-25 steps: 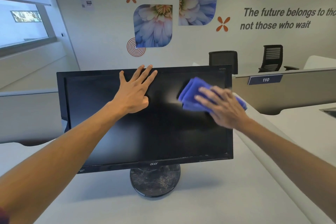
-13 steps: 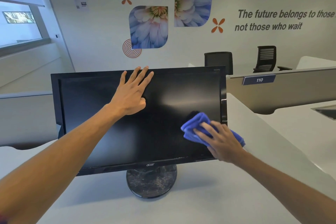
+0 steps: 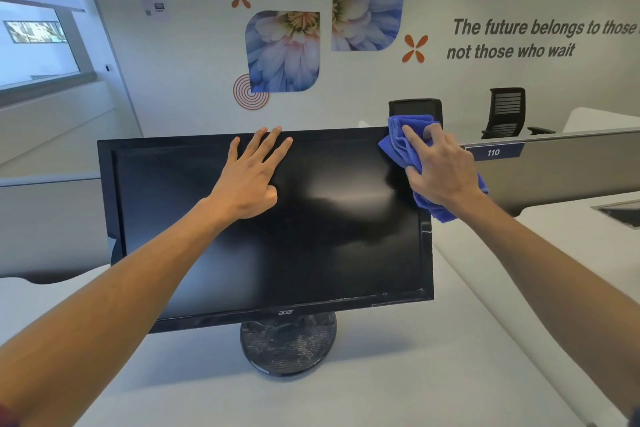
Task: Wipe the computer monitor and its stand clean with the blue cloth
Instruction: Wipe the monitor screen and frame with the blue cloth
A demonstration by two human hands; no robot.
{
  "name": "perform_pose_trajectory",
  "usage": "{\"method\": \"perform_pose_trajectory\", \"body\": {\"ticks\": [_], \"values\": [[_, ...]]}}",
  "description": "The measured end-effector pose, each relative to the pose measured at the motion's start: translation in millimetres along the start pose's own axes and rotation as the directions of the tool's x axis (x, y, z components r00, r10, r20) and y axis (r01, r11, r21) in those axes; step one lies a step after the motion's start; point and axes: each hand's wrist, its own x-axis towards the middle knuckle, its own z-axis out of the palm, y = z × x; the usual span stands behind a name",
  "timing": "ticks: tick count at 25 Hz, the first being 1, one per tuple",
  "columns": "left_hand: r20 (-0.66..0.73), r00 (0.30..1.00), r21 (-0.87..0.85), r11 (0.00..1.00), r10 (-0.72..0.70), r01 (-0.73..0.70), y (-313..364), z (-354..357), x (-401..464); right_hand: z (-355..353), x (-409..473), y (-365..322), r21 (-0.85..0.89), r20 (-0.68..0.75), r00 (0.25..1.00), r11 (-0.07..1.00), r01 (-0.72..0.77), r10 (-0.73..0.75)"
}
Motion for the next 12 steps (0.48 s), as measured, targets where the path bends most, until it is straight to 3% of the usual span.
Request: {"method": "perform_pose_trajectory", "body": {"ticks": [12], "values": [[0.019,1.0,0.014,1.0,0.003,-0.003,0,3,-1,31,-146,-36,0.087,0.163,0.986,0.995,-0.04,0.026]]}}
